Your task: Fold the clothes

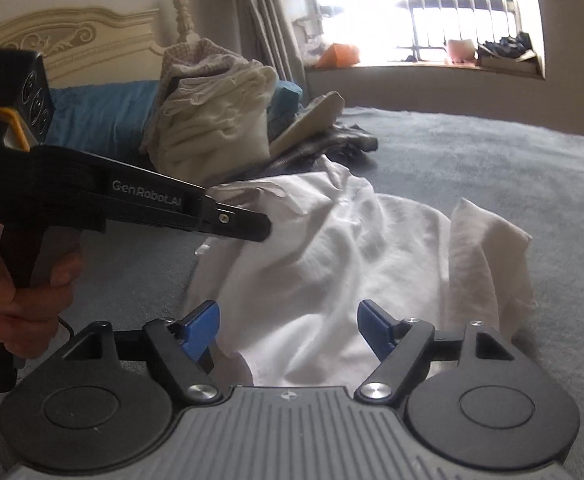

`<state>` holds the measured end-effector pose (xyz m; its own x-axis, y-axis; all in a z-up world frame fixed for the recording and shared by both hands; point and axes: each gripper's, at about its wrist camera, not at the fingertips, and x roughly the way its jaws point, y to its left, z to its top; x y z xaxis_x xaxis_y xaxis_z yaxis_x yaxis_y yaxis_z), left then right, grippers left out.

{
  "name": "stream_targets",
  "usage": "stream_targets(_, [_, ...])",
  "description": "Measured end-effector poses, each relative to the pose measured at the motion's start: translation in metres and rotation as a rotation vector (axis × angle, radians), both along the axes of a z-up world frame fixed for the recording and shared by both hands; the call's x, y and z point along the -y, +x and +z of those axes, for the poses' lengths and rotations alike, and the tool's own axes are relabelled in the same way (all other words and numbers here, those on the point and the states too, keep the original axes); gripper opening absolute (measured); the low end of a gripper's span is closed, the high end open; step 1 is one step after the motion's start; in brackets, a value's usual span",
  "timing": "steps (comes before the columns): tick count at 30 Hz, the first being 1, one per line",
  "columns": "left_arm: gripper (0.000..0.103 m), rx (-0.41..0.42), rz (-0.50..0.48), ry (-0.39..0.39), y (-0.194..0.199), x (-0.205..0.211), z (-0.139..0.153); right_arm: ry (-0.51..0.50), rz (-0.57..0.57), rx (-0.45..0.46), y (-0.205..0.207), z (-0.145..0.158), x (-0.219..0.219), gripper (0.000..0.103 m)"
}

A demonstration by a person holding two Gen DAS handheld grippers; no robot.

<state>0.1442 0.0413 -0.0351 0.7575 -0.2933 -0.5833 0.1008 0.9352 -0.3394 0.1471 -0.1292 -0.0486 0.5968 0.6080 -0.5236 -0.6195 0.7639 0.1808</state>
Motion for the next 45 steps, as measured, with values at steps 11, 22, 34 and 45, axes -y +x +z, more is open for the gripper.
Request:
stream_targets(11, [0.003, 0.051, -0.170, -0.161, -0.019, 0.015, 0.020, 0.113, -0.074, -0.098, 0.056, -0.018, -0.006, 0.012])
stream_targets(22, [0.048, -0.048, -0.118, -0.205, -0.013, -0.009, 0.007, 0.241, -0.489, -0.160, 0.117, -0.011, 0.127, 0.005])
stream_targets(34, [0.055, -0.311, 0.037, -0.080, -0.005, -0.018, -0.035, 0.237, -0.690, -0.326, 0.204, -0.013, 0.218, 0.015])
stream_targets(45, [0.063, -0.408, 0.053, -0.125, -0.004, -0.009, -0.065, 0.361, -0.727, -0.413, 0.128, -0.017, 0.287, 0.073])
